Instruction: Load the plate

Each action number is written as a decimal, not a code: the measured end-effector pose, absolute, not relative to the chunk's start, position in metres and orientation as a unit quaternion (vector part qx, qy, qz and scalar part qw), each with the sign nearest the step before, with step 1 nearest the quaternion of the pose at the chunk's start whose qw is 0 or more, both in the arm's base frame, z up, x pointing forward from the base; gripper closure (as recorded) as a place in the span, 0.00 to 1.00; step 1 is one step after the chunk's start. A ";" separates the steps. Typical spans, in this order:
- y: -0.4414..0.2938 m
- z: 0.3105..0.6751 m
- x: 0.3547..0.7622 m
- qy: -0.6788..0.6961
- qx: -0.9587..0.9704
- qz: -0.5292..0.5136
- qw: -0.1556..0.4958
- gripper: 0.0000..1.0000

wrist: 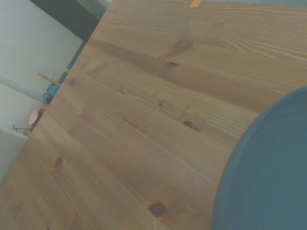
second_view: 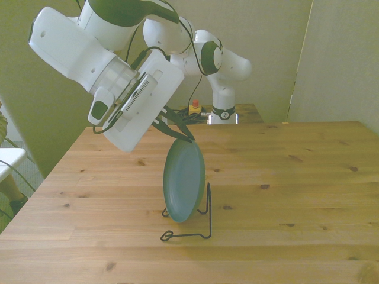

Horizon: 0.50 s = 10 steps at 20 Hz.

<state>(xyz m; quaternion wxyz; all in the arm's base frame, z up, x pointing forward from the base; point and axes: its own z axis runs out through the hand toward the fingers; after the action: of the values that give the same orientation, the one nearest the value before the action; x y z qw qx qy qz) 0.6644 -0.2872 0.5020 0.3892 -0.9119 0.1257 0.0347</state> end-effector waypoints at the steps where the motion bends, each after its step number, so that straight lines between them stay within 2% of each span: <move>1: -0.287 0.502 0.664 0.124 -0.911 0.035 0.391 1.00; 10: -0.287 0.490 0.666 0.121 -0.909 0.044 0.397 1.00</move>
<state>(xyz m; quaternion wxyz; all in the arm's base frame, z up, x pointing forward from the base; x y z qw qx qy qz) 0.6663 -0.2868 0.4896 0.3966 -0.9088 0.1215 0.0445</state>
